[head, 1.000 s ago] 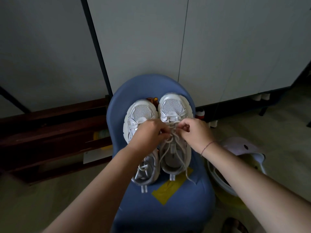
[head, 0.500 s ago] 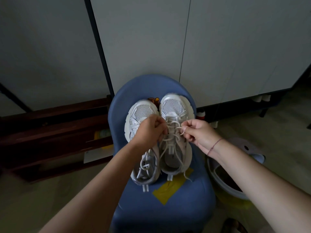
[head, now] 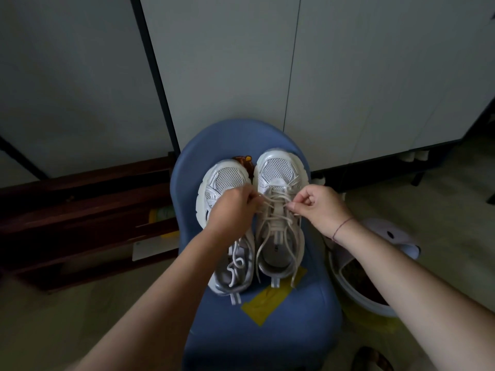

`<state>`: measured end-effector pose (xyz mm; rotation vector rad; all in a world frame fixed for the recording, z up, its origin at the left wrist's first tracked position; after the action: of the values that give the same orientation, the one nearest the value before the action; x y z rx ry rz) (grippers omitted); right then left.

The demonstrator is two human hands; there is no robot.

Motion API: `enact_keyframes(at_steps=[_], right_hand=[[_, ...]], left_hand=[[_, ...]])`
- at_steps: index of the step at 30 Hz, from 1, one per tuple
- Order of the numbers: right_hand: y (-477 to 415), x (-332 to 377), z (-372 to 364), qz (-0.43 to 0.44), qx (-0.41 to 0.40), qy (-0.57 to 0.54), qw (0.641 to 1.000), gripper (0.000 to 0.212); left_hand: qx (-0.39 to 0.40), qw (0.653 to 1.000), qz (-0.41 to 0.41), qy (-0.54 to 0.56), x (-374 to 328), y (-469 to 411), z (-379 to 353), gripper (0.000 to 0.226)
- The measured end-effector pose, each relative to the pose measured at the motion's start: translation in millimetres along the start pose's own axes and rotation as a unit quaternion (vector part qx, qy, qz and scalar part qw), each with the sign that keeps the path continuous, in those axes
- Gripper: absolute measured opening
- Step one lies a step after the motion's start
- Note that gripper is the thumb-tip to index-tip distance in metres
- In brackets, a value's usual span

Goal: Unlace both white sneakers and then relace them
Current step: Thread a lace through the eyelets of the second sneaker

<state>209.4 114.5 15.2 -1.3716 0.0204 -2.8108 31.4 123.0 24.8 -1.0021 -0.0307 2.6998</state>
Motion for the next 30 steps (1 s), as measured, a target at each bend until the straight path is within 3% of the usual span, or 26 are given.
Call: enact_keyframes(at_steps=[8, 11, 13, 15, 18, 20, 25, 30], right_hand=[[4, -10, 4, -0.032, 0.042, -0.059, 0.997, 0.023], [5, -19, 3, -0.074, 0.074, -0.184, 0.977, 0.025], [8, -25, 3, -0.122, 0.095, -0.293, 0.944, 0.026], [12, -36, 10, -0.160, 0.081, -0.327, 0.928, 0.026], [11, -38, 26, -0.151, 0.031, -0.198, 0.968, 0.017], [9, -18, 23, -0.095, 0.021, -0.188, 0.977, 0.013], [6, 15, 2, -0.006, 0.008, 0.076, 0.997, 0.029], [3, 19, -5, 0.035, 0.011, 0.096, 0.995, 0.025]], left_hand=[[-0.048, 0.995, 0.079, 0.032, 12, -2, 4, 0.024], [-0.053, 0.994, 0.089, 0.039, 11, -2, 4, 0.026], [-0.048, 0.994, 0.096, 0.036, 12, -3, 3, 0.028], [-0.045, 0.993, 0.103, 0.039, 14, -4, 5, 0.029], [-0.019, 0.994, 0.093, 0.052, 15, -6, 5, 0.020], [0.006, 0.996, 0.076, 0.048, 13, -7, 4, 0.017], [0.040, 0.999, 0.027, 0.014, 4, -5, -1, 0.027], [0.032, 0.999, 0.007, 0.000, 4, -5, 2, 0.026]])
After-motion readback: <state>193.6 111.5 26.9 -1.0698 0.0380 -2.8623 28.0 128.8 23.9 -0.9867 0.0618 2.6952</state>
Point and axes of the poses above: each hand's wrist, its own y-axis away from the middle knuckle, its own z-axis out of the back of the hand, x = y × z, the point moved 8 cm from there along -y, towards the middle knuckle, and after that the axes turned 5 degrees about x, right-handed, at the moved point
